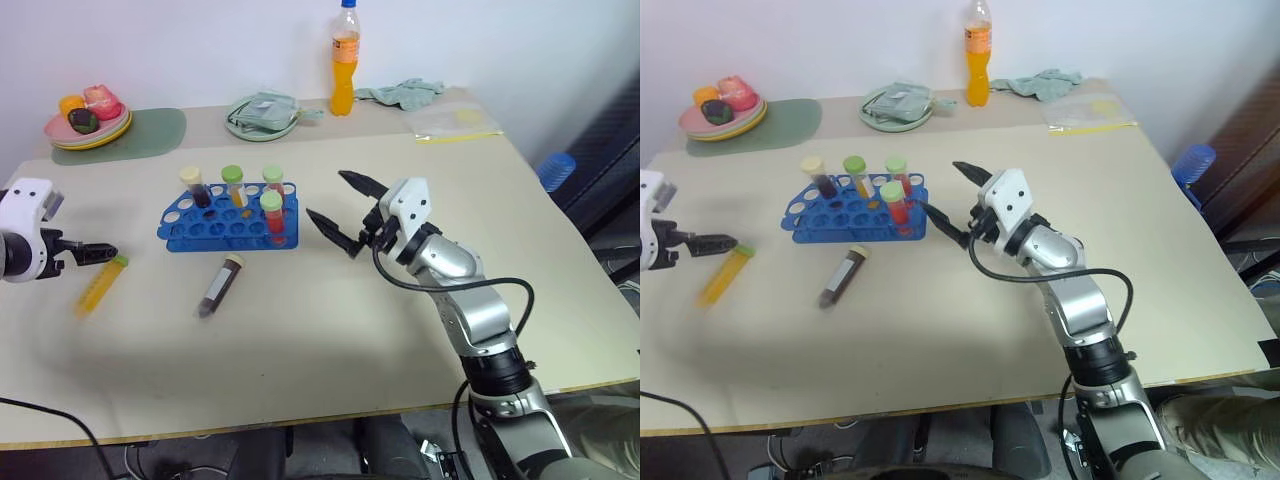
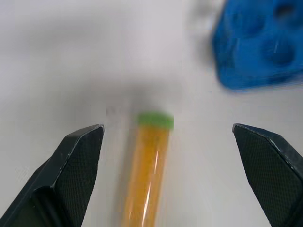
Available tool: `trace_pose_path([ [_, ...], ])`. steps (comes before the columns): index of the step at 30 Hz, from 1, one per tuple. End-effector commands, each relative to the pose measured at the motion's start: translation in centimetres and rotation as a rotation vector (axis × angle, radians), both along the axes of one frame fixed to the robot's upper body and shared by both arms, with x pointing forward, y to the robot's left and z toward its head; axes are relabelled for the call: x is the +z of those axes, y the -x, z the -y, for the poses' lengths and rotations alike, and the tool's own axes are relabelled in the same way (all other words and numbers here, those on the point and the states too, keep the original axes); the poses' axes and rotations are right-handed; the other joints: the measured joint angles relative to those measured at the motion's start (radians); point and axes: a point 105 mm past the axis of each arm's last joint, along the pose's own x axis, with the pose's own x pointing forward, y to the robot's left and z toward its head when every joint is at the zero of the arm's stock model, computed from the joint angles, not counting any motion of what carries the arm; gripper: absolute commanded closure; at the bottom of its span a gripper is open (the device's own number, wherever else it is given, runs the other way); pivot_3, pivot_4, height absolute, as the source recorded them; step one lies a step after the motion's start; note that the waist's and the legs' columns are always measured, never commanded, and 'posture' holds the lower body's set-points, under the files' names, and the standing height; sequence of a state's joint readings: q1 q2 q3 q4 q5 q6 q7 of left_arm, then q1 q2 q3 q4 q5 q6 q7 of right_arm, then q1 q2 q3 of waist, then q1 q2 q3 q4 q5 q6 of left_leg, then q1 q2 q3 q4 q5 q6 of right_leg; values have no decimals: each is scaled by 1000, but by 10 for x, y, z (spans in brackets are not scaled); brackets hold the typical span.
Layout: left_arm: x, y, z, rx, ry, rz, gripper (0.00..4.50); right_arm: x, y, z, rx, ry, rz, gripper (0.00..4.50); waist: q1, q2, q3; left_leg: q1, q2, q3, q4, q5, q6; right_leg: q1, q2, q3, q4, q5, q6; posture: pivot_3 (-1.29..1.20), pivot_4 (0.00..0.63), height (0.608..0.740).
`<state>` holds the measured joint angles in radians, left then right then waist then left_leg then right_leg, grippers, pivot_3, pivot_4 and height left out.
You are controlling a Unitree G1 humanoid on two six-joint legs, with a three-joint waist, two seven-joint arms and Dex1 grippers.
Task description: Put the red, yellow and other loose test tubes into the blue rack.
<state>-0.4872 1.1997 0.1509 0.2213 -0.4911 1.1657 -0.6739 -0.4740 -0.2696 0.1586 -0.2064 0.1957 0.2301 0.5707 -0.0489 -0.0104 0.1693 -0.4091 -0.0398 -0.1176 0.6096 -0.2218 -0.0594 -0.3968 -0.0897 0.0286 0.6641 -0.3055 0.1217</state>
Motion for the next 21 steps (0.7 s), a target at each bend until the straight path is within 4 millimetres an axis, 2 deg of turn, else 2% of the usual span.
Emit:
trace_pose_path([
  [1, -16, -7, -8, -68, -80, -162, 0, 5, 20, 3, 76, 34, 12, 302, -3, -2, 0, 0, 1, 0, 0, 0, 0, -1, 0, 0, 1, 0, -1, 0, 150, 740],
  [4, -27, -13, -12, -94, -111, -256, 0, -1, 24, 3, 81, 56, -1, 302, 2, -3, 1, 0, 1, 0, 1, 0, 0, 0, 2, -1, 1, -1, -1, 0, 150, 740],
  [9, -34, -24, -19, -100, -139, -307, 0, -11, 32, 0, 74, 82, -11, 302, 4, -5, 1, -1, 1, 0, 1, 0, 0, 0, 2, -1, 1, -1, -1, 0, 150, 740],
  [12, -42, -23, -20, -120, -129, -352, 820, -12, 34, -2, 64, 77, -15, 259, 2, -5, 2, -1, 1, 0, 2, 0, 0, -1, 2, -1, 1, -1, -1, 0, 150, 740],
  [15, -47, -20, -24, -118, -131, -373, 2276, -12, 35, -3, 61, 73, -17, 259, 2, -5, 2, -1, 2, 0, 1, 0, 0, -1, 2, -1, 1, -1, -1, 0, 150, 740],
  [17, -47, -20, -27, -113, -131, -372, 3478, -12, 36, -4, 62, 72, -19, 259, 3, -6, 1, -1, 2, 0, 1, 0, 0, -1, 2, -1, 1, -1, -1, 0, 150, 740],
  [18, -46, -19, -29, -108, -135, -363, 3747, -12, 36, -4, 64, 73, -19, 259, 4, -6, 1, -1, 2, 0, 2, 0, 0, -1, 2, -1, 1, -1, -1, 0, 150, 740],
  [21, -27, -31, -33, -122, -172, -218, 3747, -12, 35, -3, 69, 82, -19, 259, 4, -7, 2, -1, 2, 0, 2, 0, 0, -1, 2, -1, 1, -1, -1, 0, 150, 740],
])
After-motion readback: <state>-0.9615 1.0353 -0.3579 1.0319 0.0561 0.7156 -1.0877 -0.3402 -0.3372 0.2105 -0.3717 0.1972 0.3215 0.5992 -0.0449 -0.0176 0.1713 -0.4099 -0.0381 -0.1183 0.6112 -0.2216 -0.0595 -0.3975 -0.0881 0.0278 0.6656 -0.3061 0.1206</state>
